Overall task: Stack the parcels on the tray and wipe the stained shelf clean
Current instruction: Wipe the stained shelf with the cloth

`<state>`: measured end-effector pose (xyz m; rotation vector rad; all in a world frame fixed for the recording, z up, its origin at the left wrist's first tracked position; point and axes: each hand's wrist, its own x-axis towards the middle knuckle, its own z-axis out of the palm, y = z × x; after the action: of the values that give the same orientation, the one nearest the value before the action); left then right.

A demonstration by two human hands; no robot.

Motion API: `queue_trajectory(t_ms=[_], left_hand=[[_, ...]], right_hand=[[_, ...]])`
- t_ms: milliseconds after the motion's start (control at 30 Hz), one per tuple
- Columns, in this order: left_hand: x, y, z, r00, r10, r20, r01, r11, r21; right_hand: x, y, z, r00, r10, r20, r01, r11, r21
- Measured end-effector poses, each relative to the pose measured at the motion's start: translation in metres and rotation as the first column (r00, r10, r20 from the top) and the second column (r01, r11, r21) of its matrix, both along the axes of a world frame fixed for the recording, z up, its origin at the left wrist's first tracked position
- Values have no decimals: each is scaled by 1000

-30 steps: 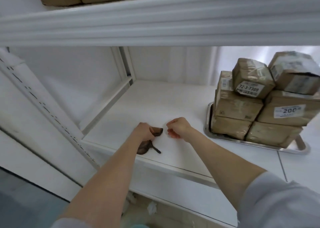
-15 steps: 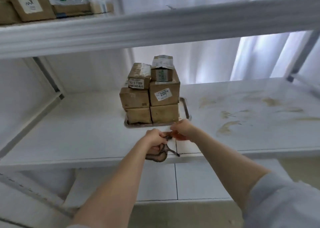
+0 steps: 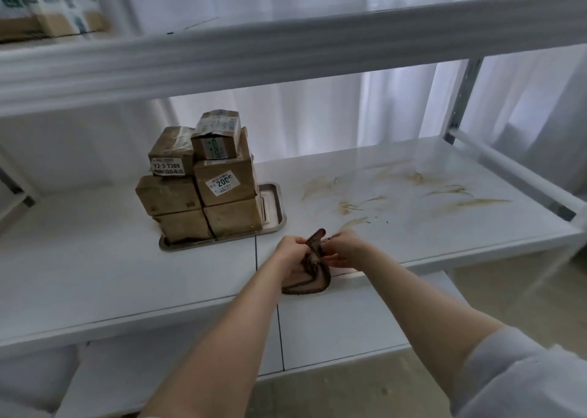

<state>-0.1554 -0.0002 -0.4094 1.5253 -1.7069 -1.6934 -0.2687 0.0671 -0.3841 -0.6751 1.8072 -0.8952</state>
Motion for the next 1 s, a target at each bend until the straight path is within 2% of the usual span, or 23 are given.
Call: queue_trajectory(t_ms=[67,133,233,333,400,500,567,667,733,767,800,833,867,933,1000], left_hand=[[-4,-4,3,994,67,-87,-61,996,68],[-7,-2,9,987,53,-155,-33,991,128],[-18,0,22,949,116,-293,-56,977,205],[-26,-6,36,865,261,-429,-147,948,282],[-26,-8,46,828,308,-468,-190,940,282],[-25,-6,56,792,359,-494,-284,933,223],[-25,-1,60,757,402,-516,-358,915,188],[-29,8,60,689,490,-533,-491,858,155],[-32,19,53,710,547,-442,-577,813,78],[-33,24,47,763,568,-308,-603,797,-26],[-32,29,40,813,574,-97,-581,796,-171],[-32,34,32,813,567,134,-512,805,-299],[-30,38,26,780,551,296,-430,816,-387],[-33,45,22,741,553,381,-341,799,-496],[-39,46,22,754,549,360,-297,774,-559]], right_hand=[[-8,0,-2,1000,-7,-23,7,1000,-26],[-18,2,-2,999,51,12,-51,999,-6],[-26,-2,4,982,110,151,-115,993,23],[-28,-14,7,945,119,304,-104,993,-63],[-32,-17,12,905,144,400,-100,987,-129],[-46,-14,19,909,237,343,-176,964,-200],[-59,-10,26,927,194,321,-118,963,-241],[-86,-3,34,940,45,338,74,941,-330],[-103,1,28,978,17,208,56,939,-340],[-111,3,22,998,43,39,-29,952,-305],[-116,4,15,979,103,-176,-143,963,-230],[-119,6,10,903,182,-389,-247,961,-125],[-117,9,6,796,232,-559,-304,952,-38],[-106,13,4,617,278,-736,-397,918,14],[-88,13,-1,485,410,-772,-587,807,59]])
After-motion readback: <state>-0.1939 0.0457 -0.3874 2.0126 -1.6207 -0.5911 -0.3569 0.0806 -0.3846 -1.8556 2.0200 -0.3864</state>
